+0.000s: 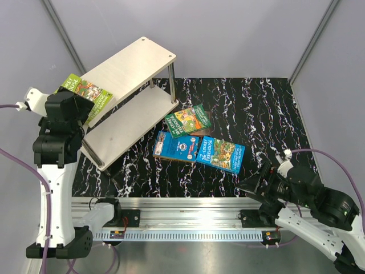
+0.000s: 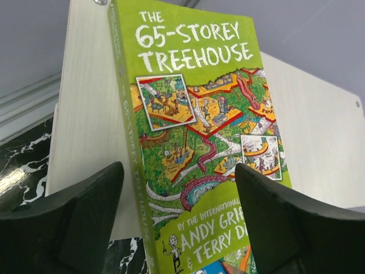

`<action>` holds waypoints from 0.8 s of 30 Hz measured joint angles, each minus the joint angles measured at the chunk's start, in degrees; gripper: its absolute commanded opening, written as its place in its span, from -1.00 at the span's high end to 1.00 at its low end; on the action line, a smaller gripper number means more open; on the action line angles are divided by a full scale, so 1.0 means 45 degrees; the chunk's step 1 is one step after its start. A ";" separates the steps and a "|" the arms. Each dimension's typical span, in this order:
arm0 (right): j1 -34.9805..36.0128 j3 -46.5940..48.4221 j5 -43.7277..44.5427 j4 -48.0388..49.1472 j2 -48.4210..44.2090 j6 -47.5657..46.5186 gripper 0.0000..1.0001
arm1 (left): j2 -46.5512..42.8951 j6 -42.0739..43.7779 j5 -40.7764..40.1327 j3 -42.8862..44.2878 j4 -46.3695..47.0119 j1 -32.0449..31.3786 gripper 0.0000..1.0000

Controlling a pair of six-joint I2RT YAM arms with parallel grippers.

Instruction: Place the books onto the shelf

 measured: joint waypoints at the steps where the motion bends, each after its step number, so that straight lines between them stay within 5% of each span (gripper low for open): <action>1: 0.0000 -0.0015 -0.0005 -0.0034 -0.0029 0.0000 -0.74 | 0.0000 0.0097 0.0029 0.0005 0.0087 0.0000 -0.82; 4: 0.0000 -0.0053 -0.0044 -0.0049 -0.0160 0.0010 -0.75 | 0.0000 0.0330 0.0015 0.0029 0.0097 0.0029 -0.97; 13: 0.0000 -0.0063 -0.0053 -0.0321 -0.0602 0.0034 -0.75 | -0.0058 0.0534 -0.0058 0.1035 -0.1826 0.0136 -0.98; 24: 0.0000 -0.0588 -0.0355 0.0233 0.1209 -0.0350 -0.82 | -0.2186 -0.0554 0.0967 0.2059 -0.4590 0.0146 -0.74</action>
